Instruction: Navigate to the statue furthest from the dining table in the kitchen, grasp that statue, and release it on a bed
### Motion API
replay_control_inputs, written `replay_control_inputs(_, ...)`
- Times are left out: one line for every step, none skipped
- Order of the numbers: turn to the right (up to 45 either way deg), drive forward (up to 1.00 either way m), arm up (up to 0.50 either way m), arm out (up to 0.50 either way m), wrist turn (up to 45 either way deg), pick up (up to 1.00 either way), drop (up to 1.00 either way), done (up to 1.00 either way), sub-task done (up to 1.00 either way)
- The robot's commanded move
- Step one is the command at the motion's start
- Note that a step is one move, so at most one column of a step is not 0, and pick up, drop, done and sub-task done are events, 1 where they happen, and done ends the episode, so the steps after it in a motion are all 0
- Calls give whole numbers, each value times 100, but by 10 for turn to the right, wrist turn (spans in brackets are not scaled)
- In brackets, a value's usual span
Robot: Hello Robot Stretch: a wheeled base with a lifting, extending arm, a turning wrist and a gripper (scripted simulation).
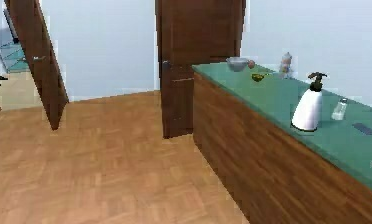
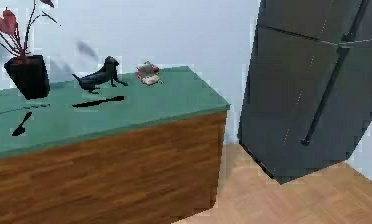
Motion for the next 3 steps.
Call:
replay_control_inputs(-210, 0, 0, 0, 0, 0, 0, 0, 0)
replay_control_inputs(0, 10, 0, 0, 0, 0, 0, 0, 0)
replay_control_inputs(-450, 0, 0, 0, 0, 0, 0, 0, 0)
